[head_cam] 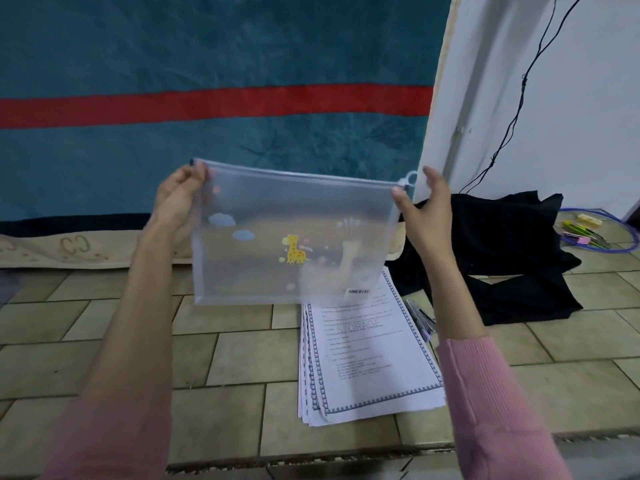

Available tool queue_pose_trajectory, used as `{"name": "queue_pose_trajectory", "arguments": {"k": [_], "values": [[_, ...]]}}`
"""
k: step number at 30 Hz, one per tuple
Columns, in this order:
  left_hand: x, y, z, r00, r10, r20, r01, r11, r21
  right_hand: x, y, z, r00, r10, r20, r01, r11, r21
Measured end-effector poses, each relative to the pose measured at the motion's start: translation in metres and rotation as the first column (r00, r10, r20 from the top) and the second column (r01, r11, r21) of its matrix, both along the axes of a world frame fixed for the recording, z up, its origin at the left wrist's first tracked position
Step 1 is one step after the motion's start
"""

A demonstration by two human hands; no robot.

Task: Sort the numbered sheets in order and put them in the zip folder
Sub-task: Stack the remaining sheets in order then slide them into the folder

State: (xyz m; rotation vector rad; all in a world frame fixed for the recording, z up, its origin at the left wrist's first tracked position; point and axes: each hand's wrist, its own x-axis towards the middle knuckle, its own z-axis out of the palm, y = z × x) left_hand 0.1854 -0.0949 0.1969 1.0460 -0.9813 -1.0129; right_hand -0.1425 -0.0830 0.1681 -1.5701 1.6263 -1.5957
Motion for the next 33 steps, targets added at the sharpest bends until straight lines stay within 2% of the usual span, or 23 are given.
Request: {"name": "queue_pose_trajectory", "arguments": {"k": [2, 3, 5, 7, 9, 12, 14, 15, 16, 17, 18, 19, 20, 21, 22, 23, 25, 27, 29, 33], "values": [[0.006, 0.003, -0.022, 0.991, -0.022, -0.131, 0.024, 1.000, 0.013, 0.001, 0.000, -0.014, 0.933, 0.118, 0.340, -0.170, 0.977, 0.126], [0.007, 0.004, -0.031, 0.987, -0.021, -0.156, 0.025, 0.999, 0.025, 0.003, 0.000, -0.019, 0.904, 0.159, 0.397, -0.231, 0.963, 0.139], [0.007, 0.006, -0.045, 0.980, -0.043, -0.197, 0.049, 0.998, 0.029, 0.009, -0.003, -0.025, 0.907, 0.166, 0.388, -0.223, 0.969, 0.106], [0.005, 0.009, -0.052, 0.973, -0.072, -0.218, 0.079, 0.997, 0.023, 0.013, -0.010, -0.028, 0.929, 0.055, 0.366, -0.099, 0.990, 0.102], [0.006, 0.009, -0.055, 0.976, -0.079, -0.202, 0.083, 0.996, 0.013, 0.013, -0.016, -0.033, 0.919, 0.001, 0.394, -0.066, 0.986, 0.150], [0.006, 0.013, -0.056, 0.992, -0.044, -0.119, 0.048, 0.998, 0.033, 0.009, -0.020, -0.041, 0.917, 0.088, 0.390, -0.161, 0.975, 0.157], [0.005, 0.014, -0.055, 1.000, 0.008, 0.011, -0.009, 0.996, 0.090, 0.008, -0.017, -0.041, 0.898, 0.111, 0.425, -0.167, 0.981, 0.098], [0.004, 0.013, -0.054, 0.990, 0.080, 0.116, -0.093, 0.990, 0.104, 0.008, -0.017, -0.042, 0.887, 0.119, 0.446, -0.166, 0.984, 0.068], [0.003, 0.011, -0.052, 0.951, 0.190, 0.245, -0.215, 0.973, 0.080, 0.007, -0.016, -0.042, 0.879, 0.128, 0.459, -0.166, 0.985, 0.043], [-0.002, 0.009, -0.048, 0.853, 0.339, 0.398, -0.374, 0.927, 0.012, 0.007, -0.016, -0.043, 0.871, 0.137, 0.471, -0.165, 0.986, 0.019], [-0.012, 0.009, -0.040, 0.700, 0.480, 0.529, -0.506, 0.856, -0.108, 0.008, -0.015, -0.044, 0.858, 0.142, 0.495, -0.163, 0.987, -0.001], [-0.028, 0.009, -0.029, 0.553, 0.593, 0.585, -0.545, 0.789, -0.284, 0.009, -0.015, -0.044, 0.835, 0.146, 0.531, -0.161, 0.987, -0.017], [-0.050, 0.007, -0.016, 0.505, 0.608, 0.613, -0.454, 0.791, -0.411, 0.011, -0.014, -0.043, 0.812, 0.146, 0.565, -0.157, 0.987, -0.029], [-0.078, 0.006, -0.005, 0.549, 0.518, 0.657, -0.284, 0.854, -0.436, 0.013, -0.013, -0.042, 0.797, 0.147, 0.586, -0.155, 0.987, -0.037], [-0.107, 0.003, 0.004, 0.580, 0.353, 0.734, -0.094, 0.924, -0.369, 0.015, -0.012, -0.040, 0.786, 0.149, 0.600, -0.155, 0.987, -0.043], [-0.135, 0.000, 0.009, 0.550, 0.177, 0.816, 0.062, 0.966, -0.251, 0.016, -0.011, -0.039, 0.780, 0.153, 0.607, -0.156, 0.987, -0.048], [-0.183, -0.006, 0.013, 0.450, -0.031, 0.892, 0.215, 0.974, -0.074, 0.017, -0.009, -0.038, 0.774, 0.164, 0.612, -0.160, 0.985, -0.061], [-0.213, -0.012, 0.012, 0.450, -0.106, 0.887, 0.256, 0.966, -0.015, 0.016, -0.005, -0.039, 0.791, 0.172, 0.587, -0.171, 0.984, -0.059], [-0.226, -0.016, 0.011, 0.478, -0.106, 0.872, 0.263, 0.964, -0.027, 0.014, -0.001, -0.040, 0.803, 0.188, 0.565, -0.188, 0.980, -0.059], [-0.230, -0.013, 0.014, 0.462, 0.047, 0.886, 0.090, 0.991, -0.099, 0.010, -0.003, -0.039, 0.726, 0.127, 0.676, -0.132, 0.990, -0.043]]}}
